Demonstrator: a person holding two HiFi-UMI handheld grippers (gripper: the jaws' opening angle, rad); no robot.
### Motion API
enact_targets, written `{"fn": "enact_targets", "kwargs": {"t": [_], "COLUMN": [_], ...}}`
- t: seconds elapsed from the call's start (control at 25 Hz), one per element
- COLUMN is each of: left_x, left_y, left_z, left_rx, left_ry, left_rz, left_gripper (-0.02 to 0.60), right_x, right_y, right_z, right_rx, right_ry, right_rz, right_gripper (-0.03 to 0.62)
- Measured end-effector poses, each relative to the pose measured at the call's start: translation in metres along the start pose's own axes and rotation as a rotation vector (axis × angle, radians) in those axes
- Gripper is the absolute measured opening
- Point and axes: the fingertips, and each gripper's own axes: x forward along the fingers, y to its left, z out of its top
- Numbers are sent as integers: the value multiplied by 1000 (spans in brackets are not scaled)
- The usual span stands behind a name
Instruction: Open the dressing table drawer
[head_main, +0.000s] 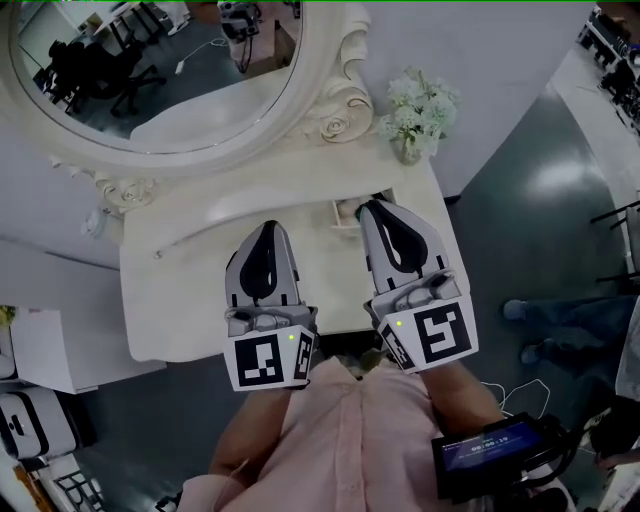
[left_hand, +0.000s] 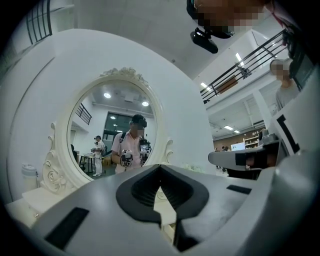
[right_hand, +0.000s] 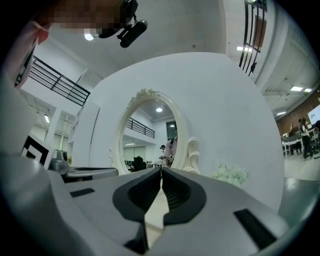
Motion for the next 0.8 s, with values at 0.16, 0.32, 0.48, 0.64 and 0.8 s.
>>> {"fn": "enact_targets", "kwargs": {"t": [0.16,0.32,0.48,0.64,0.8], "left_x": [-1,-1,-2,-2,0], "left_y": [-2,-2,-5,-4,-2], "left_z": [-1,-1,-2,-3,-2], "left_rx": [0,10,15,18,14], "left_ry": [-9,-18,-15,-4,1], "left_rz": [-3,-4,-10,-10,-11], "left_gripper": [21,21,21,21,21], "right_x": [-2,-5,-7,-7,-4], "right_y": [1,2,2,3,3], "right_z": [3,4,8,11,12], "right_rx": [-20,-17,-21,-19,-15], "right_ry": [-10,-21,-32,-38,-34], "right_rz": [6,11,9,6,2], "right_gripper": [18,18,18,18,18]}}
